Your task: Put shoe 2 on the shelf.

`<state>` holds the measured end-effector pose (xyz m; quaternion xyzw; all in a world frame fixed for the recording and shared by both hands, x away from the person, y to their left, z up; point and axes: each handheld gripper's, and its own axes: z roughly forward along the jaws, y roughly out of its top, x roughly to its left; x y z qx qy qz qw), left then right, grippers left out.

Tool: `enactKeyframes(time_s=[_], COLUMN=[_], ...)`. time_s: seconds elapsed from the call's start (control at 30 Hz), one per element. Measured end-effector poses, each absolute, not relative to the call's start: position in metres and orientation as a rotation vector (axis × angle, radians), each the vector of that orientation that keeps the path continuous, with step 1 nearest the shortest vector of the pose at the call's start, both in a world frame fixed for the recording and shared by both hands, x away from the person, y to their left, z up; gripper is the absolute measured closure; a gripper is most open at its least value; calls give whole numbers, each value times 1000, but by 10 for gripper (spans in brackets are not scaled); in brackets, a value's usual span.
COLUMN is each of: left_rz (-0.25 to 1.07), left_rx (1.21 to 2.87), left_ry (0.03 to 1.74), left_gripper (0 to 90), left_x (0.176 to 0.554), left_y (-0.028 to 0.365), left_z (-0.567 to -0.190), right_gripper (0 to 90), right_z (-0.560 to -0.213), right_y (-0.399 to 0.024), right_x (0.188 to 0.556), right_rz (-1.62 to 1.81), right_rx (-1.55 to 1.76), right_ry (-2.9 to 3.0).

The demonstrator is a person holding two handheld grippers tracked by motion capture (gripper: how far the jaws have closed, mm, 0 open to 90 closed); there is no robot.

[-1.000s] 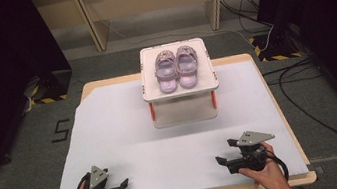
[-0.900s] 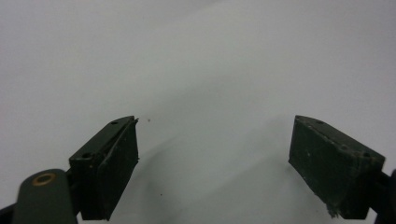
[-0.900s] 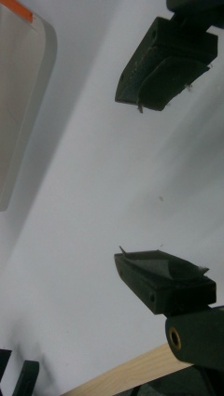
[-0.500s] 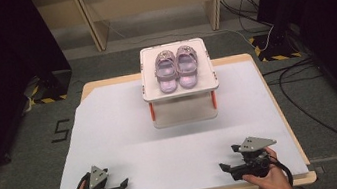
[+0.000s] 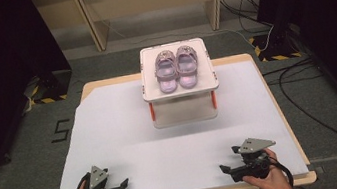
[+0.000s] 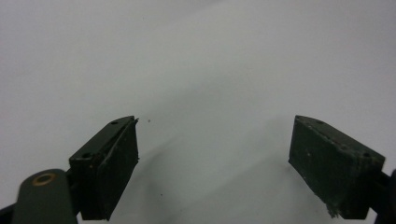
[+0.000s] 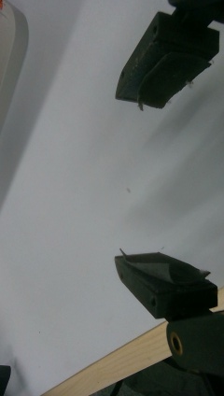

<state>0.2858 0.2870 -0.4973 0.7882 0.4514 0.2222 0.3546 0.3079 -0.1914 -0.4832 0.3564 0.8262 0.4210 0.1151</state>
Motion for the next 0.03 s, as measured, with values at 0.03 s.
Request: enactKeyframes(time_s=[0.03], left_rz=[575], left_rx=[2038], left_ry=[1166], left_gripper=[153], left_x=[286], left_y=[287], left_z=[-497], right_gripper=[179], right_z=[-483], right_y=[-191], right_x=[308], right_rz=[1233], right_rx=[1042], right_ry=[2419])
